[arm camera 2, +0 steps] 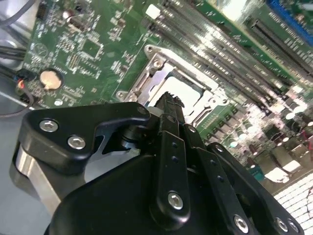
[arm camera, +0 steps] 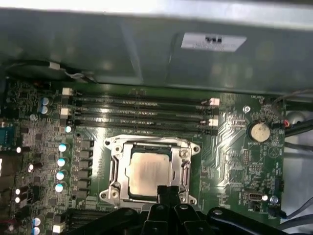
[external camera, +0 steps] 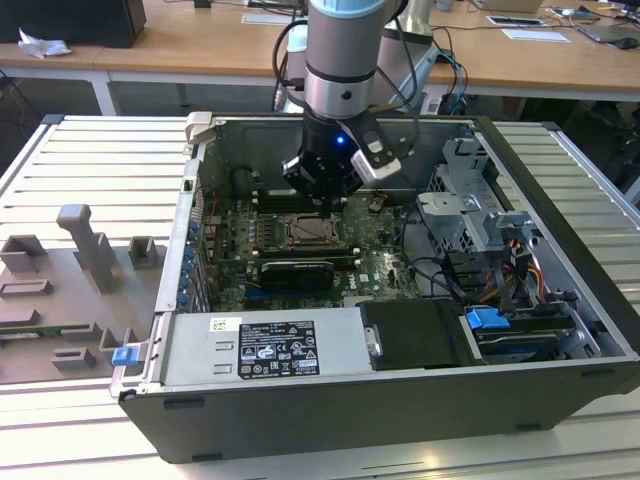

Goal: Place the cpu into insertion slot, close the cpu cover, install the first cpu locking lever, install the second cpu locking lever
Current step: 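Install the second cpu locking lever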

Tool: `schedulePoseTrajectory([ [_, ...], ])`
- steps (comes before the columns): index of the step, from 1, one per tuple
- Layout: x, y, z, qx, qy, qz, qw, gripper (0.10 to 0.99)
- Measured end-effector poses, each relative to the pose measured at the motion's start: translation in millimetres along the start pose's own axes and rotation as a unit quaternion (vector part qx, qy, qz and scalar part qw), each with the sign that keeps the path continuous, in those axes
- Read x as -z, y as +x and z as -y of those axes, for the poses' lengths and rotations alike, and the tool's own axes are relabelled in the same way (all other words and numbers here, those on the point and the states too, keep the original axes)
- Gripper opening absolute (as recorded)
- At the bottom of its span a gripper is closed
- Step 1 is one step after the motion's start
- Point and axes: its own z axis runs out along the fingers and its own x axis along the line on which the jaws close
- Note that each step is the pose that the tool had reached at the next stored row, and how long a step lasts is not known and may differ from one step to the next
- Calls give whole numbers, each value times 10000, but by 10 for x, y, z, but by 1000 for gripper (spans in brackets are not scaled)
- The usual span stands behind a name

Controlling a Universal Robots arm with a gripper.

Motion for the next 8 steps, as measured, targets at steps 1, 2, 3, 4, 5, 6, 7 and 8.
schedulePoseTrajectory([
  [1, -7, 1, 21, 0, -1, -11, 10000, 106],
  [2, -16, 3, 49, -1, -3, -20, 10000, 106],
  [3, -25, 6, 87, -1, -8, -23, 10000, 106],
  [4, -31, 8, 123, -1, -28, -21, 10000, 106],
  [5, -35, 11, 159, -1, -67, -19, 10000, 106],
  [6, -39, 12, 189, 0, -107, -17, 9999, 106],
  [7, -43, 15, 231, -1, -159, -13, 9999, 106],
  [8, -45, 18, 262, -1, -182, -12, 9998, 106],
])
